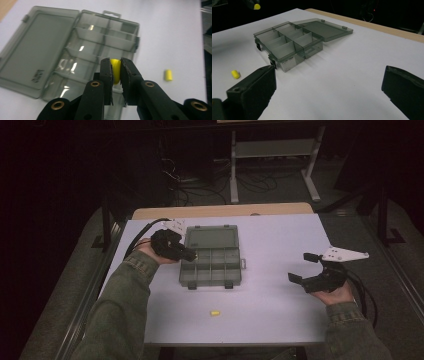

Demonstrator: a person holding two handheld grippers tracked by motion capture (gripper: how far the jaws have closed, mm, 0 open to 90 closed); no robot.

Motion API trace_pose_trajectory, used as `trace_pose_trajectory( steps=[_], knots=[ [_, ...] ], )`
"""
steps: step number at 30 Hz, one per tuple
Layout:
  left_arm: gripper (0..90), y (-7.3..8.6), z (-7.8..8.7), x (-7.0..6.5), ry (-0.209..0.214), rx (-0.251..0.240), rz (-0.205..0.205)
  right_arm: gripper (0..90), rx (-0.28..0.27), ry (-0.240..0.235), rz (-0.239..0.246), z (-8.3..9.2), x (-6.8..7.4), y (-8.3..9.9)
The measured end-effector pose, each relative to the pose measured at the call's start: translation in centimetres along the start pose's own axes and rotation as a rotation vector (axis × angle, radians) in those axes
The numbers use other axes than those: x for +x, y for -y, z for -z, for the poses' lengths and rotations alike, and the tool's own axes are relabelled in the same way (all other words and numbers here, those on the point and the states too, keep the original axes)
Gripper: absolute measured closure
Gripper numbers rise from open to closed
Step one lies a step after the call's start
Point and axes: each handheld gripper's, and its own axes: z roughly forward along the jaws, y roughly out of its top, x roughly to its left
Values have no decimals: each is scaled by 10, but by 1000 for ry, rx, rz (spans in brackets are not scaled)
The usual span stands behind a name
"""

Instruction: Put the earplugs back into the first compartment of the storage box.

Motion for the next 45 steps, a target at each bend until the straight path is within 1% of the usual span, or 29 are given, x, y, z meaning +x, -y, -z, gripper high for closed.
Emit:
trace_pose_trajectory(
  steps=[4, 8, 10, 13, 19, 22, 24, 27, 31, 34, 38, 41, 43, 45],
  knots=[
    [802, 1, -1, 9, -9, -5, 22, 0, 4, -3, 1, -1, 0, 0],
    [802, 6, -1, 19, -32, -19, 52, 0, 3, -3, 0, -1, 0, 0],
    [804, 10, -2, 24, -46, -13, 67, 0, 2, -3, 1, -1, 0, 0],
    [805, 14, -5, 30, -51, 0, 81, 0, 1, -4, 2, 0, 0, 0],
    [805, 19, -12, 37, -67, 29, 92, 0, -4, -3, -1, 1, 0, 1],
    [805, 23, -16, 42, -75, 35, 103, 0, -5, -2, -3, 1, 0, 1],
    [805, 26, -18, 44, -77, 25, 111, 0, -6, -3, -1, 1, 0, 1],
    [805, 27, -23, 46, -83, 53, 108, 0, -5, -4, 0, 1, 0, 1],
    [805, 28, -29, 49, -83, 65, 110, 0, -5, -3, 2, 1, 1, 0],
    [804, 29, -37, 52, -71, 82, 115, 0, -6, -2, -1, 1, 0, 1],
    [802, 30, -46, 54, -68, 125, 122, 0, -7, -2, -1, 2, 0, 1],
    [797, 30, -50, 55, -64, 141, 127, 0, -3, -3, 0, 2, 0, 1],
    [764, 31, -52, 55, -72, 148, 130, 0, -4, -3, 0, 2, 0, 1],
    [697, 31, -53, 55, -80, 157, 134, 0, -4, -3, -1, 2, 0, 1]
  ],
)
